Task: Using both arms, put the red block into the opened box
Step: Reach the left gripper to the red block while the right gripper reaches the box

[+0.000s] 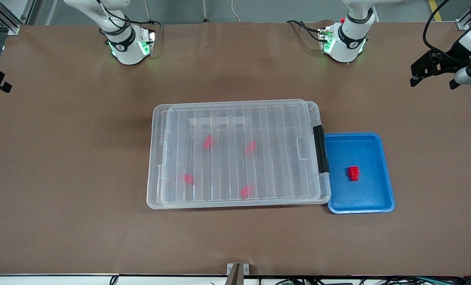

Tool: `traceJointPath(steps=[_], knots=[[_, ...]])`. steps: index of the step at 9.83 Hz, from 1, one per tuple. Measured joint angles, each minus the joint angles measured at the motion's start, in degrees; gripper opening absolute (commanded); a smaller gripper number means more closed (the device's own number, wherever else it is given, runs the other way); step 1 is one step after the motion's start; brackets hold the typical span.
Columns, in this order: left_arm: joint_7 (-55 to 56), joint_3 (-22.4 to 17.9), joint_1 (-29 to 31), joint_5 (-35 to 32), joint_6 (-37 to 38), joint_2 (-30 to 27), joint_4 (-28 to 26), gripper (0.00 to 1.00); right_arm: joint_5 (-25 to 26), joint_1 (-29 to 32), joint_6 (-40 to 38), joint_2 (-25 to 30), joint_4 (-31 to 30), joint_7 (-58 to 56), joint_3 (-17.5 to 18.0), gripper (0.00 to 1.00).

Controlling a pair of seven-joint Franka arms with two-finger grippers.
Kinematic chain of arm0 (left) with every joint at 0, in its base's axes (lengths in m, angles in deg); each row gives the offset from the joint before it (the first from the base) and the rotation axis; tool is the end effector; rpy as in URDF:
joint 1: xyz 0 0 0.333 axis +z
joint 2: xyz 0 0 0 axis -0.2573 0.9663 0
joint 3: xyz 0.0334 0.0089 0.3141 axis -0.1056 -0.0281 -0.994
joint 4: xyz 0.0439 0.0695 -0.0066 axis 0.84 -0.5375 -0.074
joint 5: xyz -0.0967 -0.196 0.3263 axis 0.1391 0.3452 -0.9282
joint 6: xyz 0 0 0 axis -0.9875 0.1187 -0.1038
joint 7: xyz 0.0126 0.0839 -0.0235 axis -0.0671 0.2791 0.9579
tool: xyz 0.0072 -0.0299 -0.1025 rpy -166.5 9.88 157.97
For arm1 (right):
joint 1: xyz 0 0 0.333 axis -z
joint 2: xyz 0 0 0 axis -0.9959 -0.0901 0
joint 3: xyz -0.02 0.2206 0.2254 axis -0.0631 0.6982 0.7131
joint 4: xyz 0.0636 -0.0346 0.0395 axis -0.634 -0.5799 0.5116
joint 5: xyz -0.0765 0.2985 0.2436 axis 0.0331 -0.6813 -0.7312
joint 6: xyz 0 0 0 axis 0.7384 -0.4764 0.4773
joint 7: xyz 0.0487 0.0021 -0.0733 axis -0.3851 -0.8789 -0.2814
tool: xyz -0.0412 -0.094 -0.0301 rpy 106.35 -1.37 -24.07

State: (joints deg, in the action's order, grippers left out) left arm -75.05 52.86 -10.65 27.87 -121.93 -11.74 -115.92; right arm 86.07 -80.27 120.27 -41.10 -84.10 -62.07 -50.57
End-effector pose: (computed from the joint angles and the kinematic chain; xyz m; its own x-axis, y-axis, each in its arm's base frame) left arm 0.5128 -0.0592 0.6687 0.9934 -0.1136 0.0138 -0.1134 -0.9935 -0.0135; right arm 0.5167 -0.0744 0.6752 0.9911 -0.1334 -0.0051 -0.1335 -0.9909 -0.0200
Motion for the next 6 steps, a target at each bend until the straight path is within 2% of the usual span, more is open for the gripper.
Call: traceJointPath(steps=[3, 6], knots=[[0.0, -0.1, 0.2, -0.6, 0.0, 0.8, 0.5, 1.0, 0.0, 0.4, 0.0, 0.0, 0.0, 0.0, 0.0, 1.0], [-0.2, -0.4, 0.4, -1.4, -2.1, 7.3, 1.2, 1.0, -2.0, -0.6, 1.0, -1.7, 0.0, -0.1, 0.9, 1.0]])
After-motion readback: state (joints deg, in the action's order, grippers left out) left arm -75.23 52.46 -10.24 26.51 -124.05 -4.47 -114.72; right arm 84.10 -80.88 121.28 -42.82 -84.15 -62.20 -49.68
